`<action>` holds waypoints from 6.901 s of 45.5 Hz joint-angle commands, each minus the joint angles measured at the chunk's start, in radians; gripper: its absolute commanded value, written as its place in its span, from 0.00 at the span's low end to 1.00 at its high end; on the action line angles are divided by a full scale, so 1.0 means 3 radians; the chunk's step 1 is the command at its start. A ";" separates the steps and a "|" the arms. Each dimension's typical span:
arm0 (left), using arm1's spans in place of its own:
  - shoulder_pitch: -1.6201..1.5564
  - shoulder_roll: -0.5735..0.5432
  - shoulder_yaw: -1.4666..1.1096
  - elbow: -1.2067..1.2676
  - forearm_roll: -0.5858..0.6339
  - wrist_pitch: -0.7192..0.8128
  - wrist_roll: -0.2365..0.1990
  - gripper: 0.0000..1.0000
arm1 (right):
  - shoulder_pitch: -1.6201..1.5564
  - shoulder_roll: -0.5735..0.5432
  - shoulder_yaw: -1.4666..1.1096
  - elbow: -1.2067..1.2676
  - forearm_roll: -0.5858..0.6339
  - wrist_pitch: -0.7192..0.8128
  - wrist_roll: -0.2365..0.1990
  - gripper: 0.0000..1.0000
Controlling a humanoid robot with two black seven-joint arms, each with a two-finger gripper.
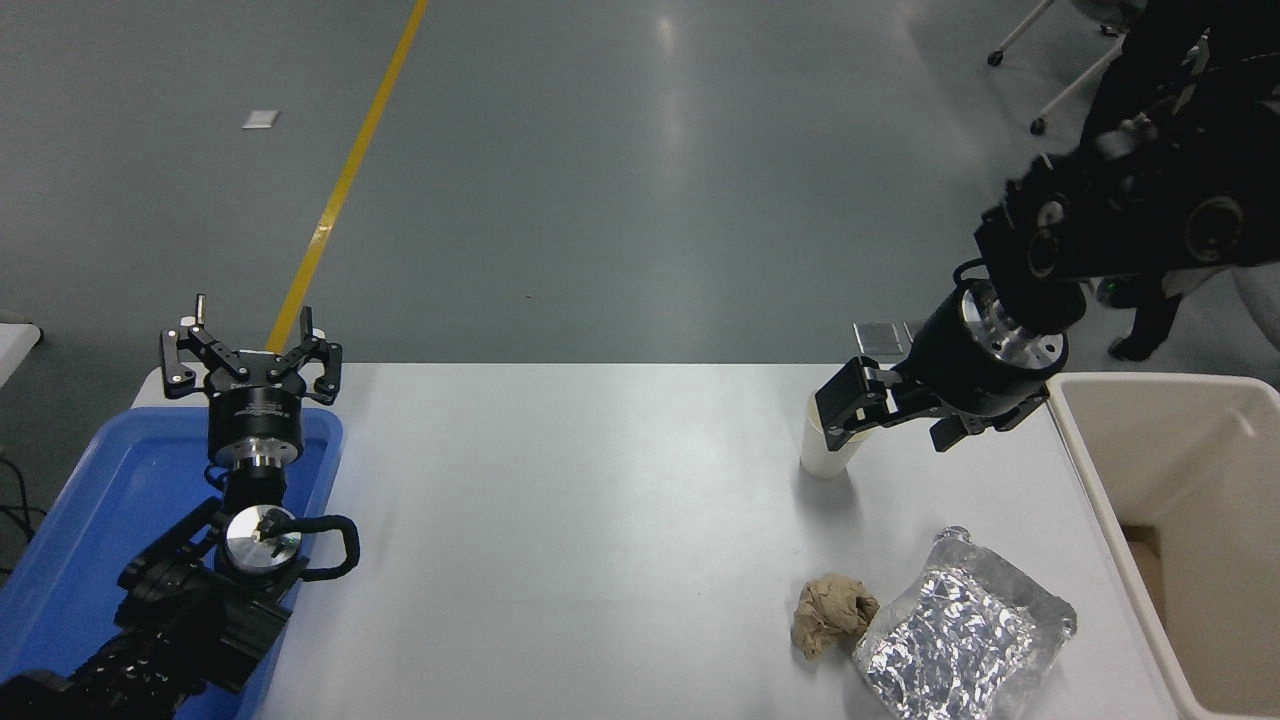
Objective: Pick up paper cup place in dustbin
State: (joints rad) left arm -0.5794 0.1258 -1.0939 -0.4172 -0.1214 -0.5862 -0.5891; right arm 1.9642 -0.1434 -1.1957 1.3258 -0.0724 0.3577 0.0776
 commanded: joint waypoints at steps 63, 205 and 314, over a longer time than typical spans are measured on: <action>-0.0001 0.0000 0.0001 0.0000 -0.0004 0.0001 0.0000 0.99 | -0.2395 0.0391 0.0499 -0.2343 -0.0106 -0.1197 -0.0658 0.00; -0.0001 0.0010 0.0001 0.0005 -0.0010 0.0006 -0.0005 0.99 | -0.4256 -0.1466 0.1367 -0.2711 0.0410 -0.2092 -0.0617 0.00; -0.0001 0.0010 -0.0004 0.0005 -0.0010 0.0006 -0.0005 0.99 | 0.1337 -0.0008 0.0309 0.1195 0.0308 0.0827 -0.0566 1.00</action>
State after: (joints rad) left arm -0.5799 0.1289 -1.0938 -0.4160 -0.1238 -0.5846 -0.5906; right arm 2.2828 -0.1965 -1.1204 1.6392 -0.0288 0.4451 -0.0939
